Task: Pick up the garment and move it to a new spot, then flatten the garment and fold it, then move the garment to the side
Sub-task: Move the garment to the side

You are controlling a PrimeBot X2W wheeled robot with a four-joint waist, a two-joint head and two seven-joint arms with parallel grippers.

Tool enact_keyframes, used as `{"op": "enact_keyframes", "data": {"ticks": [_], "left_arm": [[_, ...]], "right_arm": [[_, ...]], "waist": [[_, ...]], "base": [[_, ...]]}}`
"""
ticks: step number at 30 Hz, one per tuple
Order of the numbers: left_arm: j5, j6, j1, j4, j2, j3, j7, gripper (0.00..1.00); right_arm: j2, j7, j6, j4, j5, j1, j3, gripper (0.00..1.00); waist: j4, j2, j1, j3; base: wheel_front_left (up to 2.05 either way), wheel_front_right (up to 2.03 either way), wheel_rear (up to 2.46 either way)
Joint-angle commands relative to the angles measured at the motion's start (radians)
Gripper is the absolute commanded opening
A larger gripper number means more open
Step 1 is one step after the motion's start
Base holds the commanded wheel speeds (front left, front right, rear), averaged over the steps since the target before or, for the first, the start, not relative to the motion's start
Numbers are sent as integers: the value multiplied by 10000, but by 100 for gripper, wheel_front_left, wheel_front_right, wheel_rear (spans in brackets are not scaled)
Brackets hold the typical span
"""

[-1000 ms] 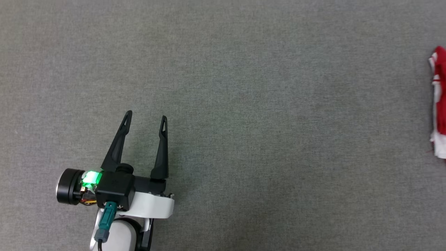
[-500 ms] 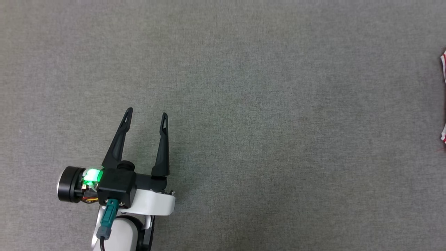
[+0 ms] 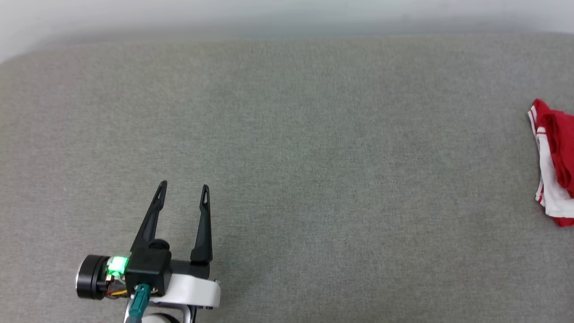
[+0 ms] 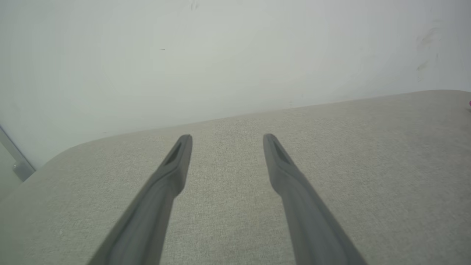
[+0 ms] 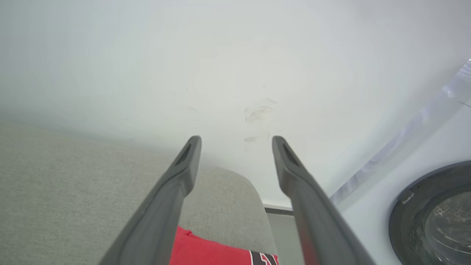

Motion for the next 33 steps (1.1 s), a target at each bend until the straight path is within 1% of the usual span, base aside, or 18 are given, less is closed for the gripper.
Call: {"op": "enact_keyframes", "data": {"ticks": [1, 7, 11, 17, 24, 28, 33], "left_arm": [[-26, 15, 148, 19, 6, 36, -21, 100], [-136, -89, 579, 139, 1, 151, -21, 100], [-190, -180, 830, 241, 12, 265, -21, 100], [-235, -323, 1123, 375, 1, 394, -21, 100], [-285, -403, 1385, 536, -95, 514, -21, 100], [-291, -449, 1532, 598, -134, 593, -21, 100], [-357, -541, 1714, 615, -182, 703, -21, 100]], "right_arm": [[252, -213, -14, -222, -80, 234, -30, 100], [1729, -1628, -12, -1827, -221, 1148, 13, 100], [2601, -2442, -12, -2216, -225, 1751, 411, 100], [3807, -2796, -12, -2442, -86, 2732, 1042, 100], [4626, -2907, -12, -2136, 332, 4169, 1249, 100], [4958, -2928, -12, -2036, 465, 4967, 1077, 100], [5281, -2935, -12, -2283, 487, 5808, 947, 100]], "waist": [[97, 0, 1, -346], [384, 0, 1, -1057], [559, 0, 1, -1490], [718, 0, 1, -1942], [870, 0, 1, -2349], [848, 0, 1, -2540], [727, 0, 1, -2733]], "base": [[0, 0, 0], [0, 0, 0], [0, 0, 0], [0, 0, 0], [0, 0, 0], [0, 0, 0], [0, 0, 0]]}}
